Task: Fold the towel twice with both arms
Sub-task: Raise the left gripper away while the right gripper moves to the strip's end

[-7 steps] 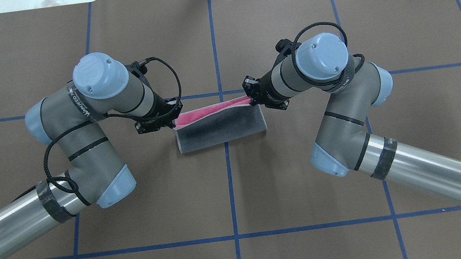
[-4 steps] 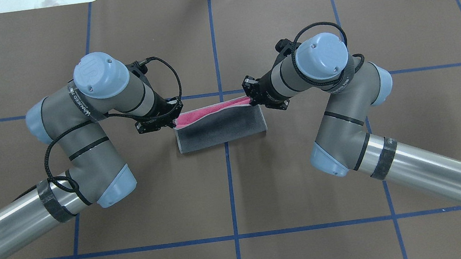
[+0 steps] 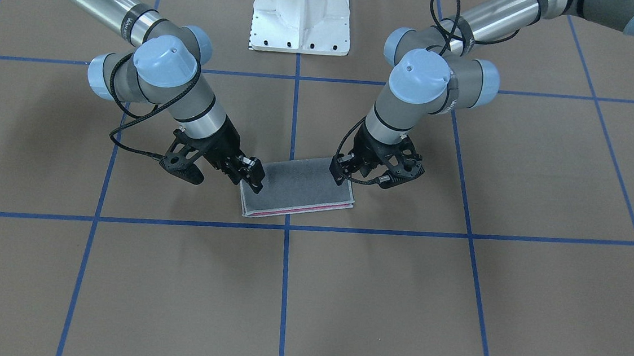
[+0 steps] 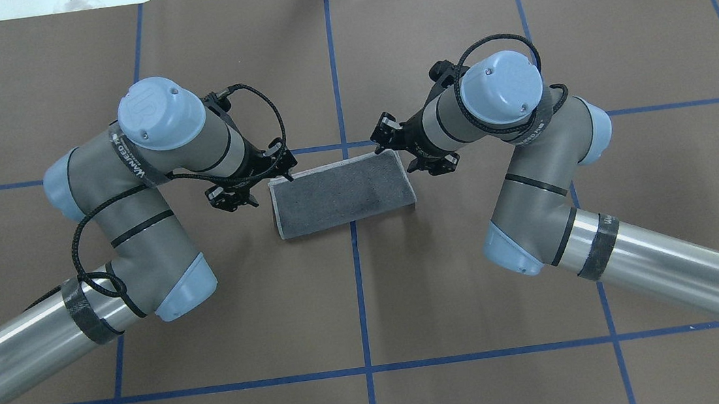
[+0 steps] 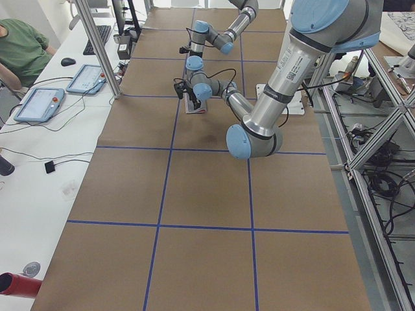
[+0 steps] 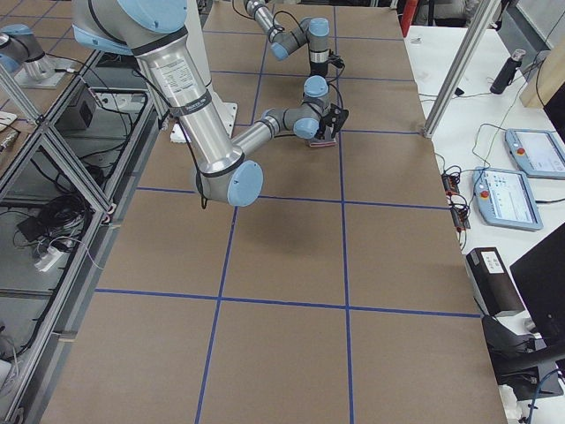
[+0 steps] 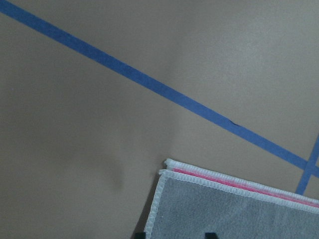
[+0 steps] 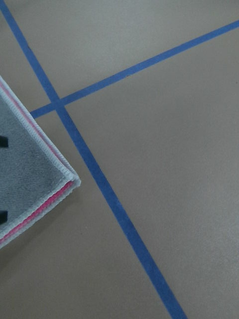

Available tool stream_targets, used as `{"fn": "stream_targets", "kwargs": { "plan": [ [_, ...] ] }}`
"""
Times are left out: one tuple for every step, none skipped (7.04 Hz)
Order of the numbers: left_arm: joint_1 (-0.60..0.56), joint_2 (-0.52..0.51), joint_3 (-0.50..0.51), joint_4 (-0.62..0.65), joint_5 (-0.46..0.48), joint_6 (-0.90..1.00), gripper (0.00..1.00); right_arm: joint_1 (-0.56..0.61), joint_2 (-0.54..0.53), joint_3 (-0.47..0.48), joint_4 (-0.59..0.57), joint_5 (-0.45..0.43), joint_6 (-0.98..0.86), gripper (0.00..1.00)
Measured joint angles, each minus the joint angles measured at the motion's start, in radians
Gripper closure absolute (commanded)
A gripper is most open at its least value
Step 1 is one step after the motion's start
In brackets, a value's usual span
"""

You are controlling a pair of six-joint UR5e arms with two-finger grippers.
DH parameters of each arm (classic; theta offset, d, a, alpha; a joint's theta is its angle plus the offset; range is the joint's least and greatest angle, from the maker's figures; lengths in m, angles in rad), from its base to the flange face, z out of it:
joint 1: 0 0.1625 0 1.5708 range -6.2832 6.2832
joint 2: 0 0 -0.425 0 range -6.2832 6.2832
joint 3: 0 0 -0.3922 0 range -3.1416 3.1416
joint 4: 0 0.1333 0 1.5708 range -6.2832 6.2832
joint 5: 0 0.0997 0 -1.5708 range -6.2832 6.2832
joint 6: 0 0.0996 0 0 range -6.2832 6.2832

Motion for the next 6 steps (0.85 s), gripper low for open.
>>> {"fn": "stream_targets", "kwargs": {
  "plan": [
    [-0.01,-0.006,0.0,0.0,-0.001,-0.009,0.0,0.0,0.0,0.0,0.0,0.0,0.002,0.01],
    [-0.025,-0.016,0.0,0.003,-0.002,-0.014,0.0,0.002,0.0,0.0,-0.002,0.001,0.008,0.01],
    [-0.045,-0.024,-0.001,0.008,-0.006,-0.015,0.0,0.002,-0.003,0.0,-0.006,0.002,0.014,0.01],
    [-0.07,-0.026,-0.002,0.012,-0.018,-0.01,0.0,0.002,-0.009,0.001,-0.026,0.004,0.016,0.01],
    [-0.099,-0.026,-0.004,0.016,-0.042,0.002,0.0,0.001,-0.012,0.003,-0.068,0.006,0.015,0.01],
    [-0.124,-0.025,-0.006,0.028,-0.071,0.019,0.0,-0.001,-0.012,0.005,-0.113,0.007,0.013,0.01]
  ]
}}
